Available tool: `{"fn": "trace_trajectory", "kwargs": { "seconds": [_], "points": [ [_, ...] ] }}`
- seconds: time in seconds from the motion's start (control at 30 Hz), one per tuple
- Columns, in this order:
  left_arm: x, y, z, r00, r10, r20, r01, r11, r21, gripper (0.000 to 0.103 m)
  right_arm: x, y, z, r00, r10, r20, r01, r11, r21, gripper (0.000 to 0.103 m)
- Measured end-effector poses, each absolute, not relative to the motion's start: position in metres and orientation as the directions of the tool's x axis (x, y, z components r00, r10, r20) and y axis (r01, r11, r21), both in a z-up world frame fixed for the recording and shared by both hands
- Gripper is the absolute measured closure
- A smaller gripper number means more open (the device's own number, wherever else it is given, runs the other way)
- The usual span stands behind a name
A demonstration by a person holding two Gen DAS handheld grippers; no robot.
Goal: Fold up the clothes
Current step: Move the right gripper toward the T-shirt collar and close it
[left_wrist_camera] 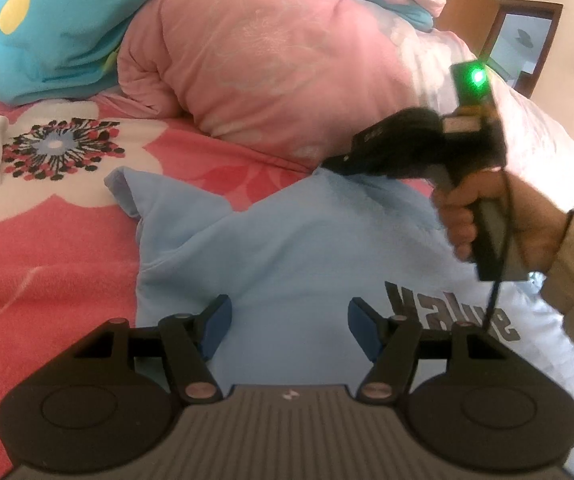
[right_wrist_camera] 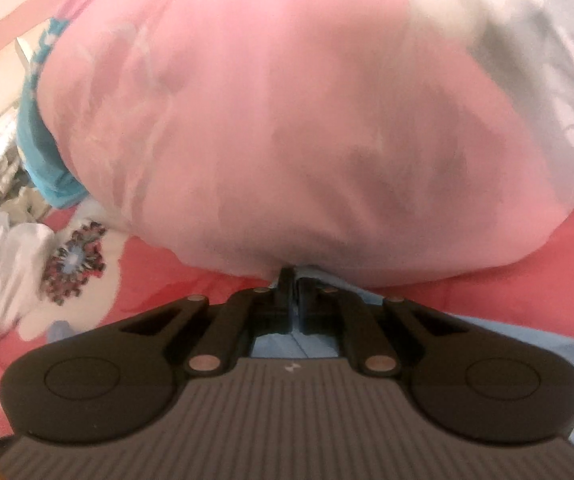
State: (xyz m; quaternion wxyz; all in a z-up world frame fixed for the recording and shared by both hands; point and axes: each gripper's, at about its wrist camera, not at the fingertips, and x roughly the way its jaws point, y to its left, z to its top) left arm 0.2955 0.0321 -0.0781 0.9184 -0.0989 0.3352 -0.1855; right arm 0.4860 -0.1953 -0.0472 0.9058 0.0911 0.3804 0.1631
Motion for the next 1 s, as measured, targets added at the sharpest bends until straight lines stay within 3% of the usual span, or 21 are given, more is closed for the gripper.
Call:
{"fn": "trace_trajectory", "kwargs": {
  "seconds": [0.3, 0.33, 0.37, 0.43, 0.47, 0.67, 1.0],
  "points": [
    [0.295, 0.033, -0.077, 0.708, -0.404, -0.579, 0.272, 0.913, -0.303, 0.037, 0.499, -0.195, -0.063, 0.643, 0.379, -0.665, -0.221, 0.924, 0.313, 0.098],
    [0.295, 0.032, -0.077, 0.708, -0.403, -0.58, 0.271, 0.913, -0.303, 0.037, 0.499, -0.197, -0.059, 0.628, 0.381, -0.678, -0.22, 0.923, 0.316, 0.089],
    [0.295, 0.032, -0.077, 0.708, -0.403, -0.58, 0.271, 0.914, -0.303, 0.037, 0.495, -0.201, -0.054, 0.621, 0.381, -0.685, -0.218, 0.923, 0.316, 0.072],
    [0.295, 0.032, -0.078, 0.708, -0.403, -0.58, 0.271, 0.914, -0.303, 0.037, 0.488, -0.21, -0.042, 0.61, 0.38, -0.696, -0.216, 0.924, 0.316, 0.05],
    [0.295, 0.033, -0.078, 0.708, -0.403, -0.58, 0.271, 0.913, -0.304, 0.037, 0.481, -0.216, -0.035, 0.617, 0.38, -0.689, -0.223, 0.924, 0.31, 0.047],
    [0.295, 0.032, -0.078, 0.71, -0.398, -0.581, 0.266, 0.915, -0.302, 0.037, 0.445, -0.272, 0.011, 0.707, 0.323, -0.629, -0.192, 0.944, 0.269, 0.044],
    [0.295, 0.033, -0.079, 0.712, -0.398, -0.579, 0.268, 0.916, -0.3, 0.037, 0.448, -0.329, -0.032, 0.667, 0.069, -0.742, -0.012, 0.997, 0.081, 0.048]
  ]
}}
